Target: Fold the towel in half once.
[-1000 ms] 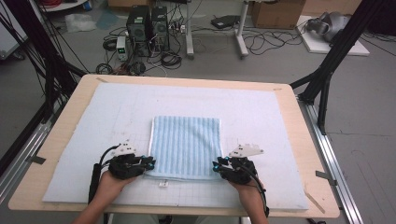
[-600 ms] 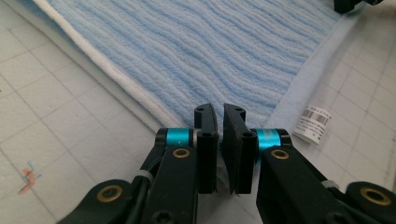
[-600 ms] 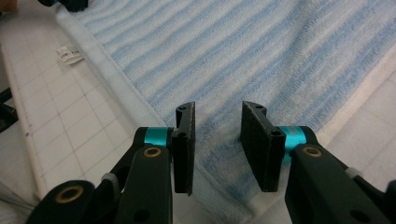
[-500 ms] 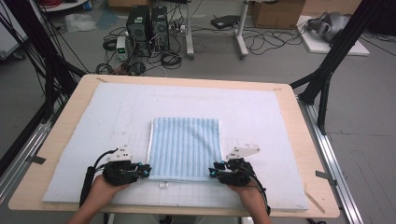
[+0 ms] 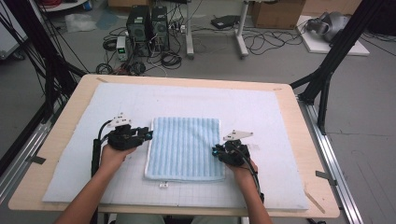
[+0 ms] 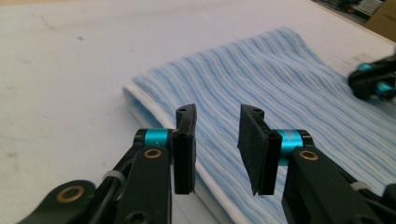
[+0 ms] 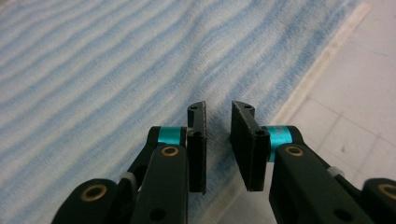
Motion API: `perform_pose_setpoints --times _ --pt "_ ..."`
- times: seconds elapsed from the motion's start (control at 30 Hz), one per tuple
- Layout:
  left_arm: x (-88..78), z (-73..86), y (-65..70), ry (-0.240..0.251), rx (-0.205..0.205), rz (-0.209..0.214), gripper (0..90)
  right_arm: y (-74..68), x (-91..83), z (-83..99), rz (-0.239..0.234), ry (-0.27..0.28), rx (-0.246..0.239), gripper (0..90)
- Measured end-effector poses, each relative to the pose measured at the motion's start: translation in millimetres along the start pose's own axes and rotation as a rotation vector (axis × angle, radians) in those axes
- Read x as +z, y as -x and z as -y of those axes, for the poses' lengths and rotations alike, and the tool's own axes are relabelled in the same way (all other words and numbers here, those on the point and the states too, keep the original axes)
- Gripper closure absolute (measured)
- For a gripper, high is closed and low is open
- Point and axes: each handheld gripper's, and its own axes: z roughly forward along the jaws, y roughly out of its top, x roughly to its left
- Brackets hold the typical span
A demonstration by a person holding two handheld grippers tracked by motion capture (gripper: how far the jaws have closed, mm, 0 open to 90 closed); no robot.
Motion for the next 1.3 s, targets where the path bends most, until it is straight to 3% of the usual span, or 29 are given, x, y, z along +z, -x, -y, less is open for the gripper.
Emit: perform_pose_setpoints --times 0.13,0.2,0.37,0.5,0.6,0.7,0.8,0.9,0.97,1.07,1.2,1.3 --pt "18.3 -7.7 -11.1 -0.020 -0.007 -0.019 74.9 1.5 -5.2 0.0 0.003 -0.022 -0.004 73.3" --pt "29.9 -9.4 -16.7 -0.046 -0.016 -0.026 76.2 6.0 -9.4 0.2 -0.038 0.019 0.021 70.5" --pt "54.7 -8.6 -27.6 -0.130 -0.029 -0.089 76.6 15.2 -18.2 -2.9 -0.031 0.085 0.034 68.0" --pt "58.1 -5.9 -30.7 -0.160 -0.013 -0.142 75.2 21.3 -22.3 -2.2 -0.016 0.098 0.048 65.0" --pt "55.8 -5.6 -33.4 -0.155 -0.039 -0.136 69.5 25.4 -26.3 -1.1 0.004 0.111 0.061 62.2" --pt "47.9 -6.4 -34.3 -0.128 -0.048 -0.104 64.5 26.2 -29.9 -0.5 0.031 0.115 0.070 56.7" --pt "34.2 -4.3 -33.2 -0.042 -0.058 -0.056 57.1 25.5 -32.2 -1.2 0.050 0.132 0.062 50.8" --pt "20.5 -1.7 -32.6 0.006 -0.090 0.006 47.0 26.3 -34.2 -1.7 0.079 0.137 0.065 42.3" --pt "8.7 2.1 -29.1 0.059 -0.067 0.023 43.3 27.8 -36.1 -1.0 0.115 0.146 0.056 36.1" --pt "-3.4 6.2 -25.3 0.106 -0.067 0.034 28.5 29.6 -38.1 0.2 0.168 0.146 0.052 26.8" --pt "-13.5 12.5 -19.5 0.143 -0.038 0.051 17.8 33.3 -42.0 1.2 0.169 0.152 0.060 17.6" --pt "-15.4 13.6 -16.8 0.148 -0.016 0.059 17.6 36.0 -46.8 1.1 0.171 0.163 0.047 14.1"
